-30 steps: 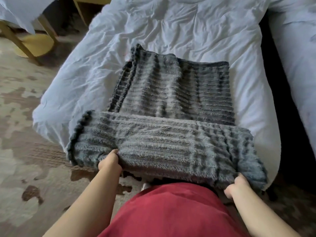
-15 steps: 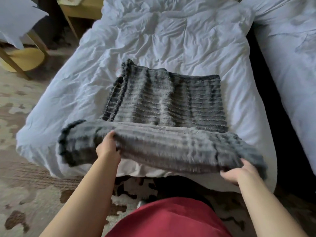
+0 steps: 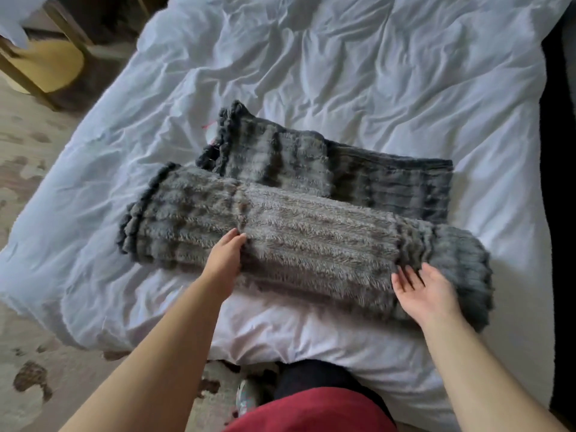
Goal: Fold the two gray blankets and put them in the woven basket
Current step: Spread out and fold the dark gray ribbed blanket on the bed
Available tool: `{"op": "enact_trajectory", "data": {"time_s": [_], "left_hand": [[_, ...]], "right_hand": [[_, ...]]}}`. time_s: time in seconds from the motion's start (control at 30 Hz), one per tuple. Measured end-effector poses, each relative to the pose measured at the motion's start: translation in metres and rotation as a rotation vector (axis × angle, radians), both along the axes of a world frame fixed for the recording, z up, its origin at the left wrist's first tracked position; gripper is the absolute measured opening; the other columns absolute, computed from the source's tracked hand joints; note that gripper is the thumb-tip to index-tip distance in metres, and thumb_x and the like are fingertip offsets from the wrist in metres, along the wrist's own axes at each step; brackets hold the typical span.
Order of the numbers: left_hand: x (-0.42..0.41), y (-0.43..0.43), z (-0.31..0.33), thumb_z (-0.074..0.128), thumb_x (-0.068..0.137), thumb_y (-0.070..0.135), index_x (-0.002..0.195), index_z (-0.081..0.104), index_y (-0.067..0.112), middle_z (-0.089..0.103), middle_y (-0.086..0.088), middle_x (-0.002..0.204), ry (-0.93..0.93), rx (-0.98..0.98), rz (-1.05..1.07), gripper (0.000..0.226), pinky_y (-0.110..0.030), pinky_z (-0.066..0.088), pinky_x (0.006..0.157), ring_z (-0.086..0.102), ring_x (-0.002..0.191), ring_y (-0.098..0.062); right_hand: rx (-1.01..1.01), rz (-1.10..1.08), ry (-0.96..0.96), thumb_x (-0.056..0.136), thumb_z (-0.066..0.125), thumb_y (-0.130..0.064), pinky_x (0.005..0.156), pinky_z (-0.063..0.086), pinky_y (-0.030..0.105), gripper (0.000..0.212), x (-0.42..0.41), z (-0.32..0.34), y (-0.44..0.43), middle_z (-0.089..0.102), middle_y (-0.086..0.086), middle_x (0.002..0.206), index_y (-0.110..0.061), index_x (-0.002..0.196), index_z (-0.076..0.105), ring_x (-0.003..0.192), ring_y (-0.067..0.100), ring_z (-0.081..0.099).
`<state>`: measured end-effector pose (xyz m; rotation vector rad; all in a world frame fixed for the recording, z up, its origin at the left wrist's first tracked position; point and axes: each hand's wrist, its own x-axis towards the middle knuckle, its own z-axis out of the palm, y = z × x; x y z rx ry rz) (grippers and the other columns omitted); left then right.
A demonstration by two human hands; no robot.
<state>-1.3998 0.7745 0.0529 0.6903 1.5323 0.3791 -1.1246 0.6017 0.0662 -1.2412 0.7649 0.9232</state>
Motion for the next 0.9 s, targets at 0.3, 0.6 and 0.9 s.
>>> {"op": "enact_trajectory", "data": {"time_s": [0.3, 0.6, 0.9], "left_hand": [[0.078, 0.050, -0.010, 0.055, 0.086, 0.016, 0.119, 0.060, 0.017, 0.056, -0.007, 0.120, 0.624, 0.405, -0.370, 0.033, -0.024, 0.041, 0.076, 0.051, 0.086, -0.014], [0.193, 0.148, -0.036, 0.050, 0.083, 0.008, 0.125, 0.053, 0.020, 0.051, -0.005, 0.124, 0.631, 0.416, -0.915, 0.044, -0.029, 0.048, 0.077, 0.052, 0.089, -0.017], [0.147, 0.222, -0.071, 0.058, 0.084, 0.012, 0.141, 0.025, 0.017, 0.031, -0.019, 0.137, 1.037, 0.107, -0.692, 0.066, -0.044, 0.045, 0.086, 0.043, 0.120, -0.039]], "right_hand": [[-0.529, 0.406, -0.327, 0.084, 0.051, -0.004, 0.052, 0.040, 0.025, 0.012, 0.060, -0.039, 0.106, 0.056, 0.005, 0.072, -0.010, 0.089, 0.060, 0.059, 0.016, 0.051], [-0.304, 1.248, -0.624, 0.083, 0.061, -0.009, 0.072, 0.050, 0.032, 0.025, 0.116, -0.064, 0.227, 0.064, 0.001, 0.093, -0.020, 0.106, 0.061, 0.081, 0.017, 0.062], [-0.062, 1.840, -0.615, 0.087, 0.066, -0.036, 0.090, 0.036, 0.026, 0.075, 0.048, -0.112, 0.302, 0.020, -0.004, 0.158, -0.039, 0.149, 0.025, 0.137, 0.021, 0.036]]}}
